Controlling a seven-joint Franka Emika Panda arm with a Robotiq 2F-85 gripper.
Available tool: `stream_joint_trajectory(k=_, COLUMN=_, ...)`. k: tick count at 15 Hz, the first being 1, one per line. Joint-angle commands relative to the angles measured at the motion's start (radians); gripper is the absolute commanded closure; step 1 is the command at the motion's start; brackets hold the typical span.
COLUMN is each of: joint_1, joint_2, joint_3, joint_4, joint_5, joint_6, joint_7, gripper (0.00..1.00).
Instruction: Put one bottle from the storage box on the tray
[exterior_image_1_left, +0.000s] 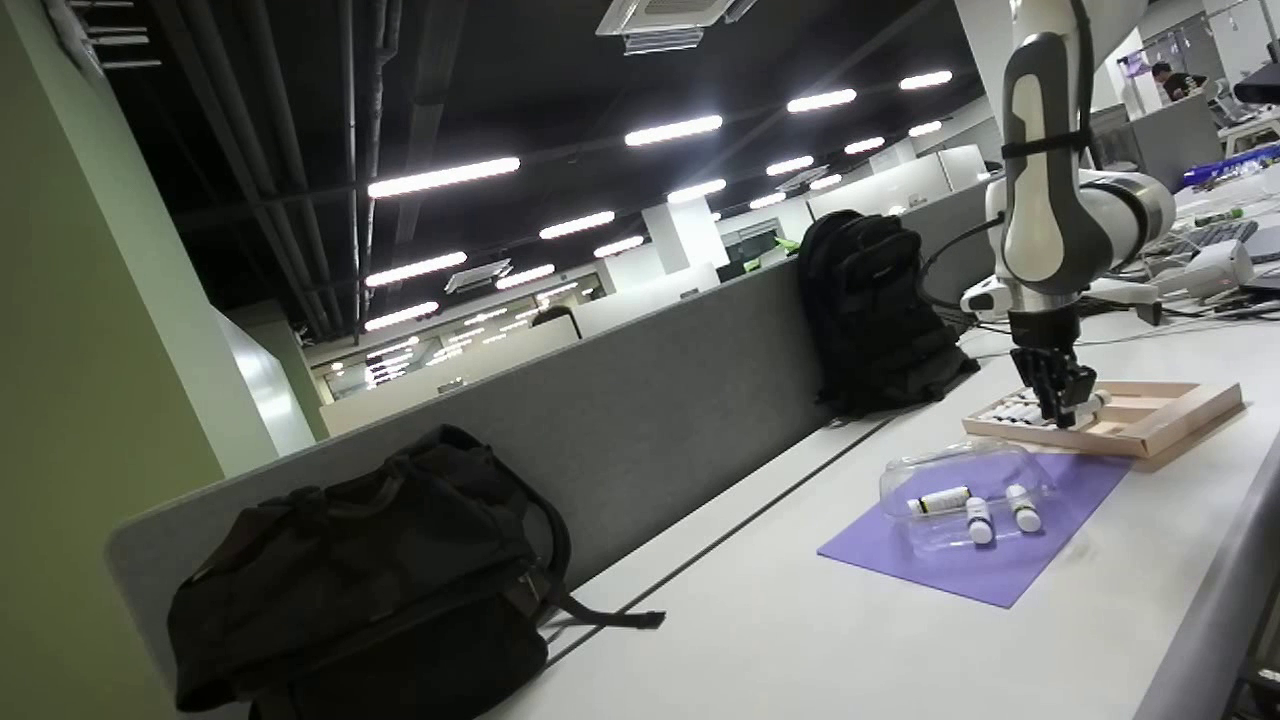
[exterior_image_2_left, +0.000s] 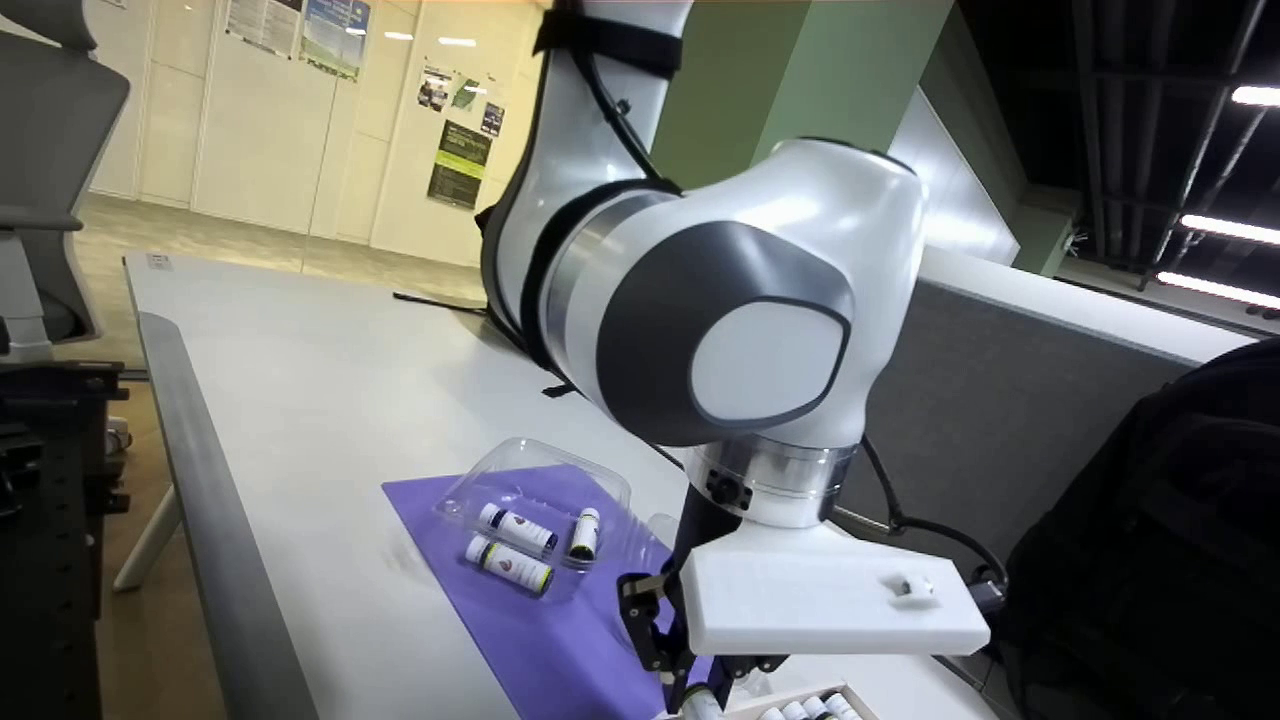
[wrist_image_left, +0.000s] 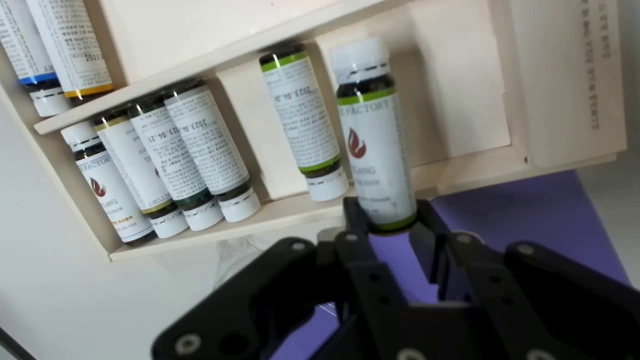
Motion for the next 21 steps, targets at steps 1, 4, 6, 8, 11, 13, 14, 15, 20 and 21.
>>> stream_joint_trajectory(k=1, joint_1=-0.066, joint_2=-0.011, joint_3=0.060, joint_4=-0.021, joint_5=0.006, joint_6=0.022, joint_7=0.006, gripper=0.93)
stream_joint_trajectory(k=4, joint_1=-0.092, joint_2=-0.010, joint_3=0.081, joint_4=-0.022, joint_5=0.004, joint_6=0.018, joint_7=0.008, gripper=0.93)
stream_joint_trajectory(k=6, joint_1=-0.114, joint_2=-0.011, joint_3=0.095, joint_4=-0.027, joint_5=0.002, joint_6=0.023, joint_7=0.004, gripper=0.93)
stream_joint_trajectory(k=8, joint_1=-0.134, joint_2=-0.005, joint_3=0.106, joint_4=-0.027, joint_5=0.000, joint_6=0.023, joint_7=0.001, gripper=0.93)
stream_joint_trajectory(k=11, joint_1=-0.146, joint_2=0.003, joint_3=0.106, joint_4=-0.023, joint_5=-0.004, joint_6=0.019, joint_7=0.001, gripper=0.93)
stream_joint_trajectory(k=13, joint_1=-0.149, joint_2=0.011, joint_3=0.103, joint_4=-0.017, joint_5=-0.004, joint_6=0.018, joint_7=0.003, gripper=0.93)
stream_joint_trajectory(k=14, joint_1=-0.152, joint_2=0.015, joint_3=0.104, joint_4=-0.015, joint_5=-0.004, joint_6=0.016, joint_7=0.003, gripper=0.93)
stream_joint_trajectory(k=15, joint_1=-0.154, joint_2=0.018, joint_3=0.104, joint_4=-0.014, joint_5=-0.004, joint_6=0.017, joint_7=0.003, gripper=0.93)
stream_joint_trajectory(k=20, joint_1=-0.164, joint_2=0.027, joint_3=0.111, joint_4=-0.014, joint_5=-0.004, joint_6=0.015, joint_7=0.005, gripper=0.93)
stream_joint_trajectory(k=21, joint_1=-0.166, joint_2=0.026, joint_3=0.113, joint_4=-0.013, joint_5=-0.003, joint_6=0.011, joint_7=0.007, gripper=0.49)
